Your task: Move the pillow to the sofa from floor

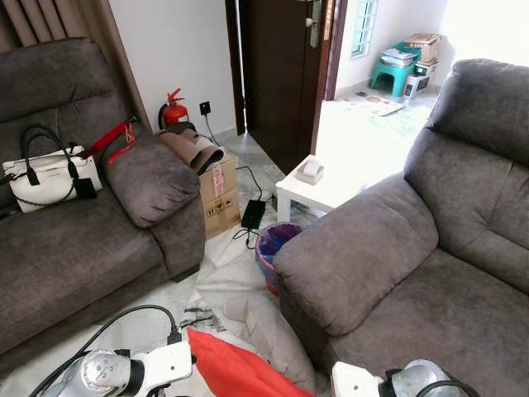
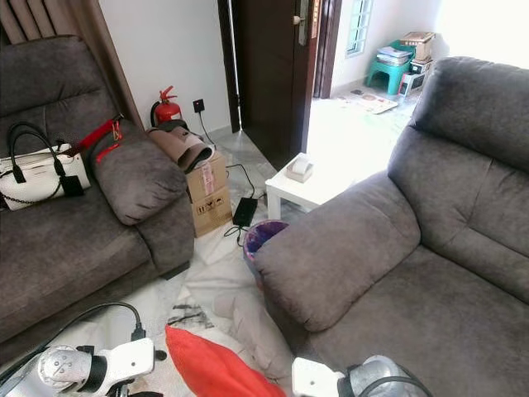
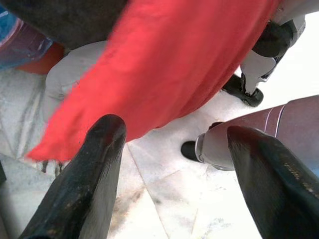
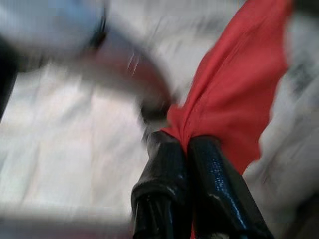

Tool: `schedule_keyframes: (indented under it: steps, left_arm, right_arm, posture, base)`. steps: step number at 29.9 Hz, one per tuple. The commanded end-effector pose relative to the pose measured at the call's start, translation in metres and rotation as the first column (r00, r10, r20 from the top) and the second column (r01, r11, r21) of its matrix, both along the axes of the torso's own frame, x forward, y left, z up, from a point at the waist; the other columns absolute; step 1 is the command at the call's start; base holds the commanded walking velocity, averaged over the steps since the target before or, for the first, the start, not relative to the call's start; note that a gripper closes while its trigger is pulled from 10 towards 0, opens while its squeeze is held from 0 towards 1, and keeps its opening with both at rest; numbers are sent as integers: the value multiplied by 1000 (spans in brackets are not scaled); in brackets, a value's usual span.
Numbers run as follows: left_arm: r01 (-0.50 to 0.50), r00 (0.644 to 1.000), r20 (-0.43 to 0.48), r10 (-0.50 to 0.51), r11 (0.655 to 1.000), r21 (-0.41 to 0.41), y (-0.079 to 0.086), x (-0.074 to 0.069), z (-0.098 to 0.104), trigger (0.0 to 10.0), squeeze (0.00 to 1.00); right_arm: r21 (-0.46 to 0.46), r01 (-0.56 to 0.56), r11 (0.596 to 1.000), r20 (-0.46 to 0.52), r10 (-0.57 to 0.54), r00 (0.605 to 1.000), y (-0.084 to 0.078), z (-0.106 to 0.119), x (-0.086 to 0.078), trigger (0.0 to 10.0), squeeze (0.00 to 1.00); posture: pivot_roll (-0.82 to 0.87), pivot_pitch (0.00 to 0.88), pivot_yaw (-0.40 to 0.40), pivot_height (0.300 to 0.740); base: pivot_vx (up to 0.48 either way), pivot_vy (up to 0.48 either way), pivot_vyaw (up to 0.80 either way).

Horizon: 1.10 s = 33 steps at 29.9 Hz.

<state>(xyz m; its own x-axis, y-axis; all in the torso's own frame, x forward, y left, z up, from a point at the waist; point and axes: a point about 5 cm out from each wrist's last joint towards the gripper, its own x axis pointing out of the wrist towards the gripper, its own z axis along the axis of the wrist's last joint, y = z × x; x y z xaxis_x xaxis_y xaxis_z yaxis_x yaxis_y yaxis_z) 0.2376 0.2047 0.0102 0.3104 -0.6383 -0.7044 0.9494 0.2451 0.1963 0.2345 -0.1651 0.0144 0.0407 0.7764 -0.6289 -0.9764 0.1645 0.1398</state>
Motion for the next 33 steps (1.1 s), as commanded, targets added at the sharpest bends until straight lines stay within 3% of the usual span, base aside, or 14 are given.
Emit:
schedule_keyframes:
  steps: [1, 4, 6, 12, 14, 16, 24, 27, 29, 33]
  left_arm:
    - [-12, 1000, 22, 12, 1000, 6, 5, 3, 3, 10000, 0]
    - [-42, 999, 31, 41, 999, 4, 6, 6, 3, 10000, 0]
    - [-56, 998, 31, 56, 998, 17, 6, 7, 2, 10000, 0]
    - [-55, 998, 24, 55, 998, -4, 4, 5, 0, 10000, 0]
    - [-57, 998, 12, 57, 998, -6, 5, 5, 1, 10000, 0]
    - [-54, 999, -7, 54, 999, -3, 7, 3, 1, 10000, 0]
    - [-80, 996, -29, 80, 997, -22, 9, 2, 0, 10000, 0]
    - [-83, 996, -32, 82, 996, -23, 13, 6, 5, 10000, 0]
    - [-19, 997, -69, 18, 1000, -21, 13, 1, 6, 10000, 0]
    - [75, 991, -112, -74, 997, 3, 12, -8, 4, 10000, 0]
  right_arm:
    - [216, 57, 975, 169, -94, 981, 17, 40, 30, 10000, 0]
    - [328, 91, 940, 202, -163, 966, 26, 56, 41, 10000, 0]
    - [356, 97, 929, 215, -183, 959, 29, 62, 45, 10000, 0]
    - [281, 124, 952, 282, -205, 937, 27, 57, 52, 10000, 0]
    - [198, 46, 979, 200, -86, 976, 23, 46, 39, 10000, 0]
    - [153, 6, 988, 157, -31, 987, 19, 40, 31, 10000, 0]
    - [77, -45, 996, 67, 40, 997, 4, 35, 17, 10000, 0]
    - [-15, -93, 996, 41, 93, 995, -8, 32, 11, 10000, 0]
    - [-73, -120, 990, 28, 122, 992, -13, 28, 7, 10000, 0]
    - [-52, -147, 988, 17, 148, 989, -9, 33, 3, 10000, 0]
  posture:
    - [75, 0, 41, 740]
    - [81, 0, 40, 740]
    - [81, 0, 41, 740]
    - [82, 0, 37, 740]
    - [86, 0, 36, 740]
    - [86, 0, 37, 740]
    - [78, 0, 36, 740]
    - [74, 0, 36, 740]
    - [72, 0, 39, 740]
    - [67, 0, 43, 740]
  base:
    - [0, 0, 0]
    - [0, 0, 0]
    - [0, 0, 0]
    - [0, 0, 0]
    - [0, 0, 0]
    - [0, 0, 0]
    - [0, 0, 0]
    - [0, 0, 0]
    - [0, 0, 0]
    - [0, 0, 0]
